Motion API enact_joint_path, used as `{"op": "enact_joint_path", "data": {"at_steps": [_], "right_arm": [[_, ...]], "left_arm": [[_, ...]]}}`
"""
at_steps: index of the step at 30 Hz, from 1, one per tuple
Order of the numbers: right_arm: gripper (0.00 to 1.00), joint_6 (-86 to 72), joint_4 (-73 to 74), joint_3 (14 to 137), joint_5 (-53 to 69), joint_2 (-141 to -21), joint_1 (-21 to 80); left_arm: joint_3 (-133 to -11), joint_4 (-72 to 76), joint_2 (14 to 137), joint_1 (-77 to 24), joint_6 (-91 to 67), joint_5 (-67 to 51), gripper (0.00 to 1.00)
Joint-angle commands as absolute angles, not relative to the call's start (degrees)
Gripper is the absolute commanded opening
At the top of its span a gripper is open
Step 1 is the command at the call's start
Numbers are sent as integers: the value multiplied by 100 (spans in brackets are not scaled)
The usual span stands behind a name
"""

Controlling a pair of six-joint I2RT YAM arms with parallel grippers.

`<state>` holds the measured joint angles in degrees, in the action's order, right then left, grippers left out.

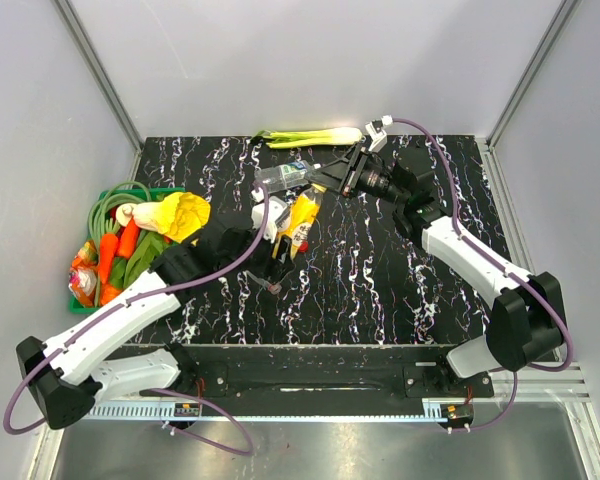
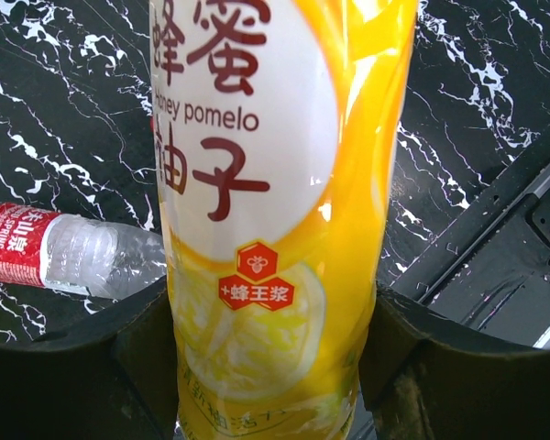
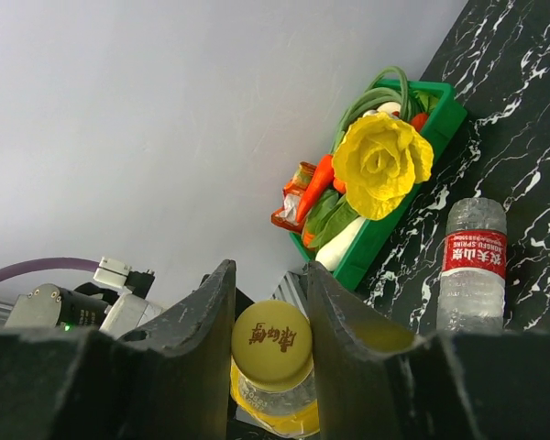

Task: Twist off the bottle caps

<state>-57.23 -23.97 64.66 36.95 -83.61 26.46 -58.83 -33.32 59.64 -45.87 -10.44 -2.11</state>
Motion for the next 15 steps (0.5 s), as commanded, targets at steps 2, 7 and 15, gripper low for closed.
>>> {"op": "enact_joint_path", "data": {"at_steps": [2, 7, 15], "right_arm": [[0, -5555, -2356, 6609, 3955, -8393, 2725], [0, -5362, -2153, 6627, 4052, -8481, 2725], [0, -5212, -2074, 6627, 4140, -8481, 2716]], "left_arm": [[-6021, -3191, 6205, -4588, -1300, 325, 45], [-5959, -3138, 6372, -4588, -1494, 299, 44], [-5705, -2664, 6372, -4500, -1731, -200, 43]]}}
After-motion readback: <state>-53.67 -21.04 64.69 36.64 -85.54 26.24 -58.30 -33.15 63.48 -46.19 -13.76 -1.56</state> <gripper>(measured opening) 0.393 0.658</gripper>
